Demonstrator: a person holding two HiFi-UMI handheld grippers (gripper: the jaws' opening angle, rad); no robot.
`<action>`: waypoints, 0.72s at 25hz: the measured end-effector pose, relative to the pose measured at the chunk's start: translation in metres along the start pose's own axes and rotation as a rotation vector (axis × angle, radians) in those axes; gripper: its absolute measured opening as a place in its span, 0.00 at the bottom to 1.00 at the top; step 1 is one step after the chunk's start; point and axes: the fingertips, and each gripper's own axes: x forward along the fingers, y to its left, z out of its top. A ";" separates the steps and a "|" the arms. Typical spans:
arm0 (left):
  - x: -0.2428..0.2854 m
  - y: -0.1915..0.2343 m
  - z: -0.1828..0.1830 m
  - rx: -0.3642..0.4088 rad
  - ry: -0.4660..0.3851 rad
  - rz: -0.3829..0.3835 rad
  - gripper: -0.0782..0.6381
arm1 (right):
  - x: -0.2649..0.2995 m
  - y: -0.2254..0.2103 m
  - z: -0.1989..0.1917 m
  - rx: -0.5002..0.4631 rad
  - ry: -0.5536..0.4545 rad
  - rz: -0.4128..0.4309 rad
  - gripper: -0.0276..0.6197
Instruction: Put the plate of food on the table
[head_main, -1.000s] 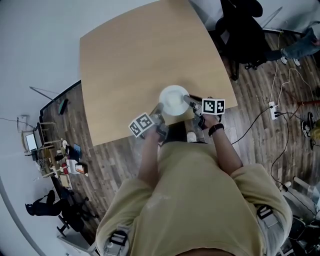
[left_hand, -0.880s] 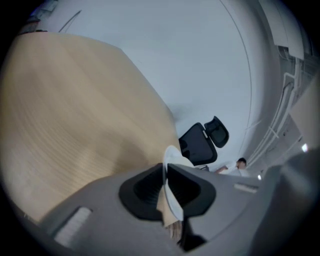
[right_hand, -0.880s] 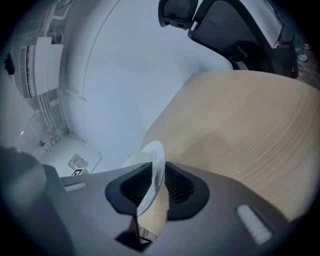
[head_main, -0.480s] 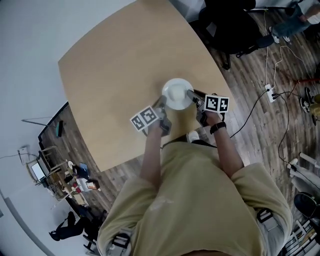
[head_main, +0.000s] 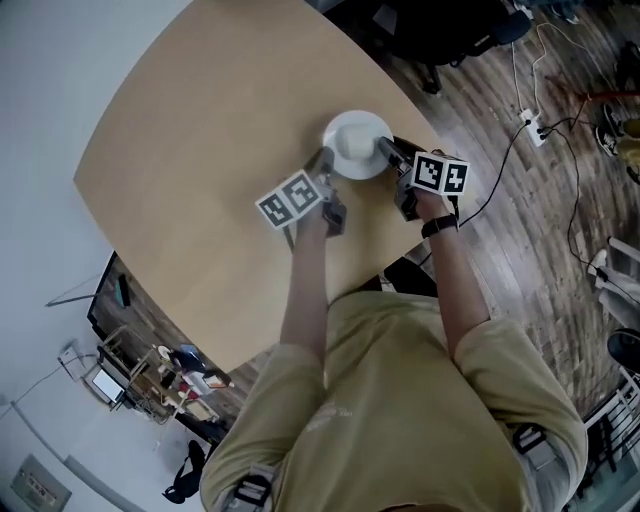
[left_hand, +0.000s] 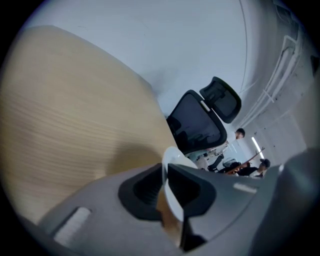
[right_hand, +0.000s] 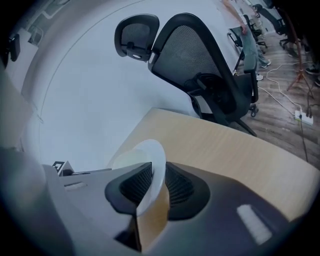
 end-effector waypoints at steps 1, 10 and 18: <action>0.010 0.000 0.000 0.005 0.008 0.000 0.14 | 0.002 -0.007 0.005 0.002 -0.007 -0.013 0.17; 0.050 0.017 -0.017 0.067 0.093 0.079 0.16 | 0.010 -0.038 0.014 -0.076 0.035 -0.138 0.16; 0.052 0.022 -0.035 0.094 0.123 0.161 0.26 | 0.006 -0.051 0.005 -0.152 0.093 -0.239 0.20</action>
